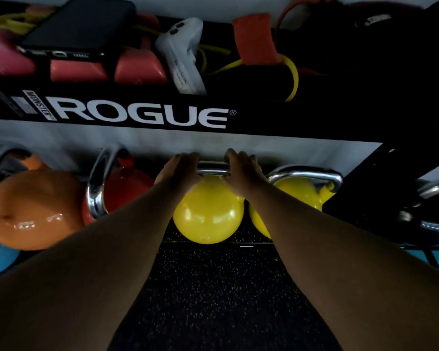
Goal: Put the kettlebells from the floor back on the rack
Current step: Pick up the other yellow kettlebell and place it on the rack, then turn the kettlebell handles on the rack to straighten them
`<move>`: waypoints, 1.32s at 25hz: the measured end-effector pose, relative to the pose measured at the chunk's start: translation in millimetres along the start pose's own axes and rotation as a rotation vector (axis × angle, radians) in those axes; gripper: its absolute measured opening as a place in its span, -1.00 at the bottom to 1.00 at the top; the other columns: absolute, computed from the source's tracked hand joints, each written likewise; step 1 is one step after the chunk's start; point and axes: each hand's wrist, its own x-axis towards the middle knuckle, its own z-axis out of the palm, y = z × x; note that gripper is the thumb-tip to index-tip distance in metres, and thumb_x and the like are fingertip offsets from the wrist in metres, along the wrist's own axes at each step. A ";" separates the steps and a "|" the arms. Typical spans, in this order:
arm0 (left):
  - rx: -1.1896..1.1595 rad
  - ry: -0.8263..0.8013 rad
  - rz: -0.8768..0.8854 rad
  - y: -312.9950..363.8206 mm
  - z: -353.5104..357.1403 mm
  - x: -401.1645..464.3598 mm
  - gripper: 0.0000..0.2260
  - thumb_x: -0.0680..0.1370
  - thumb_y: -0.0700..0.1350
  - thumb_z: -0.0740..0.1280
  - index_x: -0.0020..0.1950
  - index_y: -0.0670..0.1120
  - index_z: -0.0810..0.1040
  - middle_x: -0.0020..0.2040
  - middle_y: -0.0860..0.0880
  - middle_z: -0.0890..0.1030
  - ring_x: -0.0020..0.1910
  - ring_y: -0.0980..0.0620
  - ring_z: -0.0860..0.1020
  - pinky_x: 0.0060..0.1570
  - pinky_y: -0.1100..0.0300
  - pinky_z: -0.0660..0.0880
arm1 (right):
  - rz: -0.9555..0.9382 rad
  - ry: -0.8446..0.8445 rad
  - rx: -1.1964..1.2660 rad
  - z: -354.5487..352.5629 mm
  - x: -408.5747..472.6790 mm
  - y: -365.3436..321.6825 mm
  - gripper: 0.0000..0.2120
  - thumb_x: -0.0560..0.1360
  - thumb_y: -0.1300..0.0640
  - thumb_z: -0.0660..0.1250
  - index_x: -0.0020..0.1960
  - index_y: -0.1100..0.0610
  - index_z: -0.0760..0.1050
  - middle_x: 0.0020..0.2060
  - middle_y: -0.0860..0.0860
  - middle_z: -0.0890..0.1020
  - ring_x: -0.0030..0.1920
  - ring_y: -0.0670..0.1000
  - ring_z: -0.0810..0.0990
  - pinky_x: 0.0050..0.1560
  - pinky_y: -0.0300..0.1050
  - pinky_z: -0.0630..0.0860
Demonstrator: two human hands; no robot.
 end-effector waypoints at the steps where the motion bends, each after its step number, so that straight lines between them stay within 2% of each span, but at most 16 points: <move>1: -0.030 -0.009 -0.002 1.4 -3.4 -2.3 -0.60 0.44 -0.18 0.43 0.24 -0.09 0.41 0.07 -0.21 0.59 0.02 -0.21 0.59 -0.11 -0.01 0.52 | -0.020 0.007 0.004 -3.2 -5.1 -0.9 -0.64 0.49 0.17 0.35 0.25 0.14 0.40 0.17 0.23 0.49 0.19 0.27 0.44 0.03 0.03 0.40; 2: -0.041 -0.005 0.009 3.3 -6.0 -6.7 -0.54 0.42 -0.18 0.44 0.26 -0.07 0.35 0.12 -0.19 0.56 0.03 -0.19 0.57 -0.10 -0.02 0.53 | -0.050 0.025 0.013 -6.7 -12.5 -1.3 -0.63 0.48 0.17 0.34 0.27 0.13 0.39 0.17 0.22 0.47 0.18 0.26 0.43 0.03 0.02 0.40; 4: 0.042 0.040 0.080 9.4 -7.0 -22.7 -0.42 0.39 -0.17 0.44 0.35 -0.02 0.29 0.25 -0.14 0.46 0.18 -0.16 0.49 0.08 -0.04 0.47 | -0.104 0.070 0.049 -15.2 -31.7 2.0 -0.59 0.46 0.19 0.35 0.29 0.12 0.40 0.16 0.20 0.47 0.17 0.25 0.44 0.06 0.05 0.47; 6: 0.157 0.087 0.224 21.3 -4.9 -41.1 -0.37 0.39 -0.12 0.44 0.41 -0.02 0.28 0.33 -0.11 0.39 0.31 -0.15 0.38 0.28 -0.04 0.34 | -0.142 0.079 0.061 -25.2 -51.9 12.5 -0.55 0.44 0.20 0.38 0.31 0.11 0.41 0.17 0.18 0.47 0.19 0.24 0.44 0.08 0.09 0.49; 8: 0.244 0.130 0.371 41.9 -1.3 -49.2 -0.37 0.37 -0.12 0.42 0.41 -0.05 0.31 0.34 -0.10 0.40 0.33 -0.16 0.34 0.34 -0.04 0.26 | -0.164 0.123 0.041 -39.2 -66.1 28.3 -0.58 0.44 0.21 0.36 0.29 0.13 0.44 0.17 0.19 0.50 0.20 0.26 0.46 0.08 0.13 0.50; 10: 0.254 0.151 0.433 68.3 5.0 -50.7 -0.43 0.35 -0.15 0.38 0.37 -0.04 0.37 0.31 -0.08 0.44 0.29 -0.17 0.36 0.30 -0.03 0.27 | -0.158 0.186 0.029 -54.0 -78.0 48.3 -0.69 0.43 0.21 0.30 0.17 0.16 0.51 0.09 0.18 0.55 0.15 0.27 0.49 0.05 0.15 0.50; 12: 0.243 0.109 0.423 98.0 18.2 -55.1 -0.48 0.37 -0.15 0.35 0.34 -0.04 0.41 0.28 -0.08 0.47 0.27 -0.17 0.40 0.25 -0.04 0.31 | -0.136 0.185 -0.002 -66.5 -98.0 74.6 -0.74 0.41 0.21 0.28 0.08 0.13 0.55 0.08 0.12 0.60 0.16 0.24 0.51 0.05 0.10 0.50; 15: 0.358 0.037 0.489 142.1 46.5 -65.9 -0.57 0.39 -0.15 0.34 0.26 -0.03 0.49 0.23 -0.11 0.56 0.22 -0.19 0.48 0.19 -0.03 0.38 | -0.079 0.169 -0.048 -87.0 -144.9 123.2 -0.78 0.42 0.17 0.28 0.04 0.05 0.58 0.12 0.08 0.63 0.16 0.21 0.55 0.05 0.09 0.54; 17: 0.402 0.028 0.522 180.2 64.4 -73.7 -0.64 0.39 -0.14 0.36 0.19 -0.04 0.53 0.18 -0.11 0.60 0.20 -0.18 0.50 0.15 0.00 0.41 | -0.026 0.168 -0.095 -106.1 -179.9 163.8 -0.80 0.43 0.17 0.28 0.02 0.06 0.59 0.07 0.10 0.64 0.12 0.22 0.56 0.02 0.06 0.55; 22: 0.497 -0.099 0.569 292.4 112.5 -96.9 -0.66 0.45 -0.07 0.30 0.23 -0.03 0.47 0.20 -0.07 0.52 0.20 -0.17 0.48 0.07 -0.03 0.41 | 0.102 0.155 -0.166 -158.4 -264.4 267.1 -0.81 0.45 0.19 0.27 0.02 0.10 0.59 0.03 0.09 0.64 0.15 0.20 0.52 0.06 0.01 0.45; 27: 0.481 -0.163 0.532 404.2 142.5 -107.0 -0.67 0.46 -0.10 0.28 0.22 -0.06 0.46 0.25 -0.07 0.49 0.28 -0.15 0.44 0.16 -0.02 0.42 | 0.173 0.174 -0.206 -211.6 -325.1 358.1 -0.79 0.46 0.18 0.27 0.06 0.10 0.58 0.08 0.12 0.63 0.16 0.22 0.53 0.07 0.04 0.50; 30: 0.458 -0.170 0.516 450.0 153.0 -101.9 -0.66 0.48 -0.09 0.28 0.25 -0.08 0.45 0.30 -0.09 0.46 0.32 -0.16 0.40 0.23 -0.05 0.41 | 0.183 0.165 -0.227 -232.4 -340.0 395.9 -0.79 0.46 0.19 0.26 0.06 0.11 0.58 0.11 0.14 0.63 0.16 0.24 0.52 0.08 0.05 0.48; 33: 0.452 -0.172 0.490 488.6 167.8 -89.1 -0.62 0.50 -0.06 0.27 0.32 -0.07 0.40 0.31 -0.10 0.44 0.31 -0.16 0.39 0.21 -0.09 0.42 | 0.165 0.148 -0.247 -242.6 -341.9 430.5 -0.81 0.46 0.20 0.26 0.03 0.14 0.58 0.11 0.13 0.63 0.12 0.24 0.54 0.07 0.05 0.46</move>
